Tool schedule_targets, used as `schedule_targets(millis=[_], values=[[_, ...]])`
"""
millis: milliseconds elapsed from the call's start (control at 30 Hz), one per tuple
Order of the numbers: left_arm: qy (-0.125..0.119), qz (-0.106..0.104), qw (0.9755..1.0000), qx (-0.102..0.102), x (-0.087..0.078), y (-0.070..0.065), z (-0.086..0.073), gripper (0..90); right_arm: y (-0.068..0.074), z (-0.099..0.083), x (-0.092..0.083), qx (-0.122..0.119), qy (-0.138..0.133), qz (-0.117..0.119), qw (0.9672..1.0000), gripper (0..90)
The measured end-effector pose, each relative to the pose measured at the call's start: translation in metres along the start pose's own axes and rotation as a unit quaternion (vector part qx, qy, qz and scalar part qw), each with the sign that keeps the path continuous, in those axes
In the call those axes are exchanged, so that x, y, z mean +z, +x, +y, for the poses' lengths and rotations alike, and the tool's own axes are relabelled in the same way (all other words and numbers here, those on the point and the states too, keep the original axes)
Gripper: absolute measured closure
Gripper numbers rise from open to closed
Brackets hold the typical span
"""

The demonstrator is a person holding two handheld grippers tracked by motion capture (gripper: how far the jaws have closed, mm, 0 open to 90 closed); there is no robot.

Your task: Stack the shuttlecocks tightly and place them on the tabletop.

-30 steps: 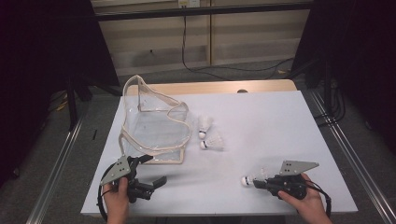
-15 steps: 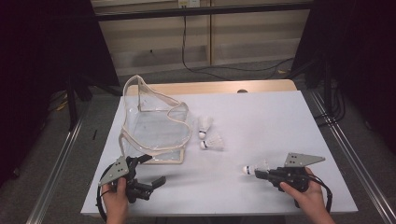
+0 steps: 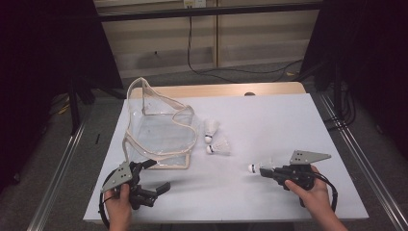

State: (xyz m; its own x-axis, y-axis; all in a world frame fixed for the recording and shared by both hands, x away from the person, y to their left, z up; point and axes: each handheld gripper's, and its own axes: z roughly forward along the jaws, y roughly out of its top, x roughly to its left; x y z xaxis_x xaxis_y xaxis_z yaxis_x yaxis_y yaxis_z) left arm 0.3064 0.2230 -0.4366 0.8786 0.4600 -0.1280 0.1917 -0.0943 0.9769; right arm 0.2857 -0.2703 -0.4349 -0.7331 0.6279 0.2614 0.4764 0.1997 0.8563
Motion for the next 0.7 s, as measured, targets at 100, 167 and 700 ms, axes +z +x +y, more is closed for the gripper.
schedule_targets(millis=[100, 167, 700], values=[[0.001, 0.000, 1.0000, -0.001, 0.000, 0.000, 0.000, 0.9, -0.001, 0.004, 0.002, 0.001, -0.005, -0.001, 1.0000, 89.0], [0.000, 0.001, 1.0000, -0.003, 0.000, 0.000, 0.000, 0.9, -0.003, 0.006, 0.003, 0.002, -0.008, -0.002, 1.0000, 89.1], [-0.002, 0.001, 1.0000, -0.002, -0.001, 0.001, 0.000, 1.0, -0.010, 0.018, 0.012, 0.008, -0.016, -0.007, 0.9998, 89.0]])
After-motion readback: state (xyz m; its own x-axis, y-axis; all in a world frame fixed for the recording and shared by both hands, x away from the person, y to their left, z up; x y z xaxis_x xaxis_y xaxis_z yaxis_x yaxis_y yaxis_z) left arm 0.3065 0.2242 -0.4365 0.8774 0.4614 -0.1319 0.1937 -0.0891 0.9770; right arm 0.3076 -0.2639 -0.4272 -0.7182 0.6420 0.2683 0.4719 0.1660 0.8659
